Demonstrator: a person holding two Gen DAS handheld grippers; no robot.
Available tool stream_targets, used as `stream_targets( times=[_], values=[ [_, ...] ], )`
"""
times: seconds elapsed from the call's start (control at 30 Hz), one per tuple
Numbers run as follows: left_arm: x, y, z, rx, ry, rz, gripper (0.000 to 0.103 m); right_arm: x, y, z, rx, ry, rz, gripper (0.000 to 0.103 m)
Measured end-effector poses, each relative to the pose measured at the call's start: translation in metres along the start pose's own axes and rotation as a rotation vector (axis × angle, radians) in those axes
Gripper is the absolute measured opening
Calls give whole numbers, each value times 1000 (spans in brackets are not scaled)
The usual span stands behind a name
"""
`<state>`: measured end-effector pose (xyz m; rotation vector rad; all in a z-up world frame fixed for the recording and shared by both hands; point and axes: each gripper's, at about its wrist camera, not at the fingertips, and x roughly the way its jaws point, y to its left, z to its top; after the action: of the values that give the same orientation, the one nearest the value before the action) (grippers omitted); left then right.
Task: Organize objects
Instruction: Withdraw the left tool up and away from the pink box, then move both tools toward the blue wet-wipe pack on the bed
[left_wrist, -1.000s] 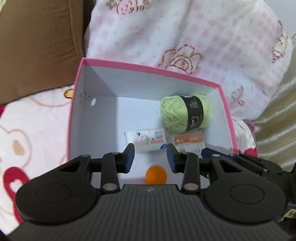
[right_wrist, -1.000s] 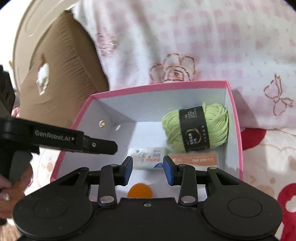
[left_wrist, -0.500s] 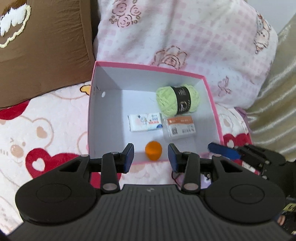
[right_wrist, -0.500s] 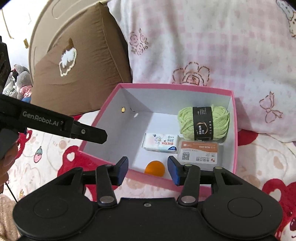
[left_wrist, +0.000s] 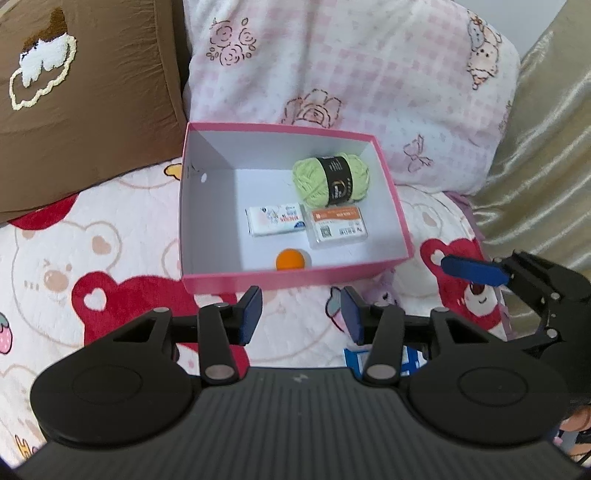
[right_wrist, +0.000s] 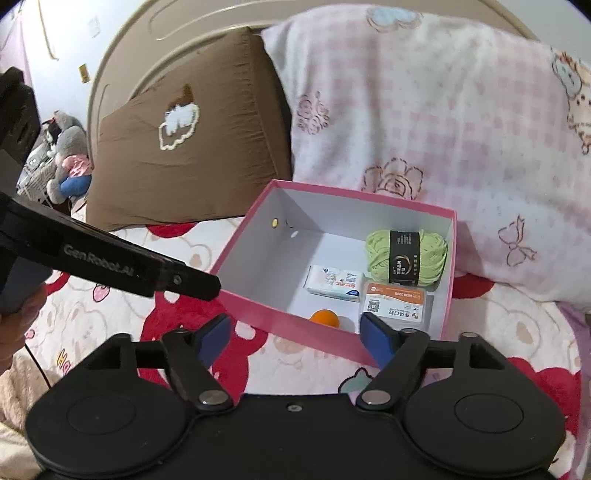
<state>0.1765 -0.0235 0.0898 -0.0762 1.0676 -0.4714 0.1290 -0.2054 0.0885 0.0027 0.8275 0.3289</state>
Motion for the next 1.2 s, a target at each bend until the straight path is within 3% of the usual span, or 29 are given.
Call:
stream_targets(
  times=[0.33,0.4,0.53,0.7,1.03,1.13,1.2],
  values=[
    [-26,-17,-30,44,-17,7,60,-26,18,-15,-45,45,-39,91],
    [-33,-21,-36,54,-43,7,71,-30,20,-19,-54,60,-51,92],
    [-35,-23,-45,50,-35,-7,74,-38,23,-29,-64,82,-53,93],
    [-32,-30,-59,88,-31,35,82,-44,22,-42,-71,108,-61,93],
    [-11,-34,-81,88,57,38,88,-53,14,-70,-85,164,-110,93],
    [-6,-43,-92,136,51,108,88,-56,11,-77,-78,175,-111,93],
    [-2,-47,-98,155,67,110,88,-56,8,-82,-69,185,-112,93]
  ],
)
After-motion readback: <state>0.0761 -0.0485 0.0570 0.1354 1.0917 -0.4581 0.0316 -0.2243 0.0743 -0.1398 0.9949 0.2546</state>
